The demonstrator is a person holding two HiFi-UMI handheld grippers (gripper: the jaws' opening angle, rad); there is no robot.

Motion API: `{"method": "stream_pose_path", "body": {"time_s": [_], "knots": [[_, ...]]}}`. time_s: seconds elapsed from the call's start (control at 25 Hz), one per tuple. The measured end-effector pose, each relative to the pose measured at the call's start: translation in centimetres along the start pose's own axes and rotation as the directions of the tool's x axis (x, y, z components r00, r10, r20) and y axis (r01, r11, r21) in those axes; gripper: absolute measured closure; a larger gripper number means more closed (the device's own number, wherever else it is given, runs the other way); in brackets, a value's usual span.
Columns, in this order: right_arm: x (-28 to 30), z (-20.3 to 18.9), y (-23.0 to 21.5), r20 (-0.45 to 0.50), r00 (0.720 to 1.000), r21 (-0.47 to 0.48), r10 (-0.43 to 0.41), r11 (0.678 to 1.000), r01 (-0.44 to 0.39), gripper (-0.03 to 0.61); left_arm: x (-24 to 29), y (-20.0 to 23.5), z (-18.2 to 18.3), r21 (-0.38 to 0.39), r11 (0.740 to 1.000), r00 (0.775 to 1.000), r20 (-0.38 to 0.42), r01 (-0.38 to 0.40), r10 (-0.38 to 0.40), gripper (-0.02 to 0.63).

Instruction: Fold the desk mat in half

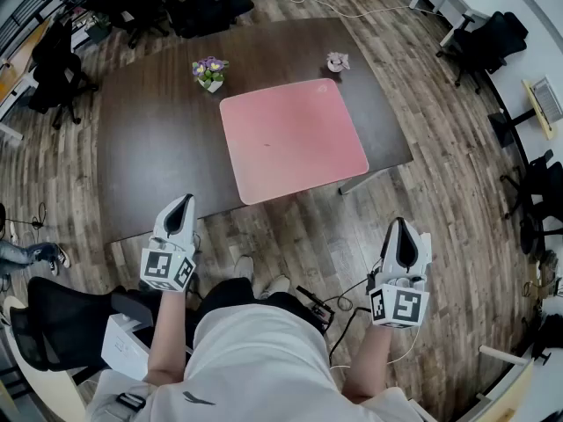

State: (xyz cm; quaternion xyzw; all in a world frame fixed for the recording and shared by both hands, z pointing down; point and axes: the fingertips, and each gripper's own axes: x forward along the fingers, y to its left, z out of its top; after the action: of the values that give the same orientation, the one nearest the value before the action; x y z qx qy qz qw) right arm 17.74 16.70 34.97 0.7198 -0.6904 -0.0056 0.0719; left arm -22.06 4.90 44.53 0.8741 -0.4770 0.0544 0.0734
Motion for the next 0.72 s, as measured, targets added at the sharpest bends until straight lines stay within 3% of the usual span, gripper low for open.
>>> {"method": "stream_pose_path", "body": {"time_s": [0.72], "knots": [[-2.5,0.1,2.7,-0.004,1.0,0.061,-0.025,0.998,0.025,0.577,-0.6,0.8,-0.4,-0.014,0.998,0.998,0.017,0.064,-0.064,0.609]]}}
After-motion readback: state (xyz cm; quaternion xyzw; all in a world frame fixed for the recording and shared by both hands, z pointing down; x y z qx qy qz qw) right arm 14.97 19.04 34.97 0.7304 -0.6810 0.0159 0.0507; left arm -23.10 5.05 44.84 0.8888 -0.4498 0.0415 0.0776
